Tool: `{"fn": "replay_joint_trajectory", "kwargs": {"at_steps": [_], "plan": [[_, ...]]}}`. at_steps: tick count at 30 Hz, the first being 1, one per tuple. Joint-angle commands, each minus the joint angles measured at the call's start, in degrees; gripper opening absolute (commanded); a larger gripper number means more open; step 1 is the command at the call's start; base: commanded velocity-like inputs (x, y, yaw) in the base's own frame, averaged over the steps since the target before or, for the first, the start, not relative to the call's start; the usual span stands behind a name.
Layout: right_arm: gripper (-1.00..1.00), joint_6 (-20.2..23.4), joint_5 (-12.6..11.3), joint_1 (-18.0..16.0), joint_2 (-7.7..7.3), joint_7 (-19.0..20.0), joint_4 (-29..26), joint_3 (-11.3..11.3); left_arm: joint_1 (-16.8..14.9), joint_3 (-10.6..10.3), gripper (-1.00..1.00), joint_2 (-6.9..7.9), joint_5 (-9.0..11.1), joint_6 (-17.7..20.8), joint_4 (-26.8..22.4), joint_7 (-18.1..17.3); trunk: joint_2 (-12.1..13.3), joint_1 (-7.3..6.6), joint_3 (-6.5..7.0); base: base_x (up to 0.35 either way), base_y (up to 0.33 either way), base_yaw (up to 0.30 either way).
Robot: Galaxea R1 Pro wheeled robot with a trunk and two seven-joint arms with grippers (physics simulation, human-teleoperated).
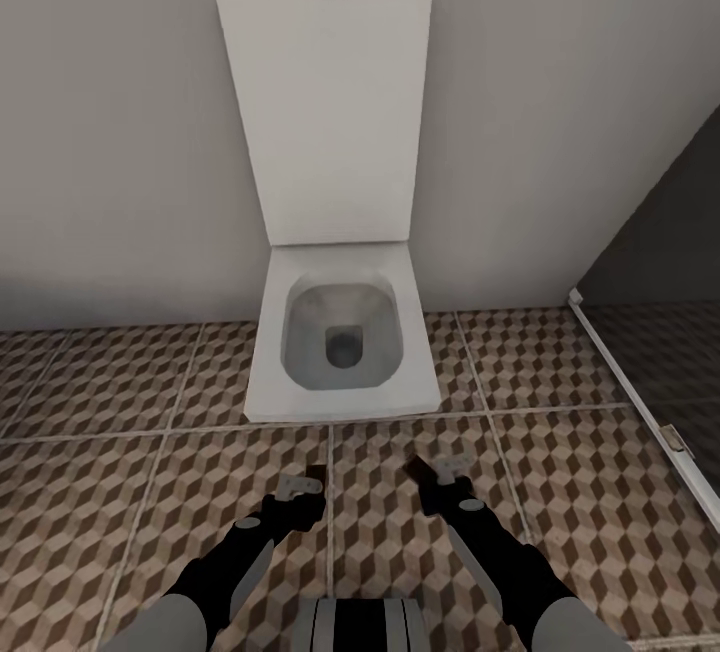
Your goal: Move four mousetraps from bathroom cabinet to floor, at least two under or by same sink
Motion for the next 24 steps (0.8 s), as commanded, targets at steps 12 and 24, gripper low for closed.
{"fn": "replay_joint_trajectory", "kwargs": {"at_steps": [12,24], "plan": [[-1.0,5.0,-0.8,0.0,-0.03,-2.7,-0.8,0.2,0.0,-0.2,-1.0,0.04,0.5,0.4,-0.2,0.1,0.0,-0.01,-0.04,0.0,0.0,0.0],[-1.0,6.5,-0.7,-0.3,-0.01,-2.8,-0.8,0.2,0.0,-0.2,-1.0,-0.02,0.5,0.4,-0.2,0.1,0.0,-0.01,-0.04,0.034,0.0,0.0]]}}
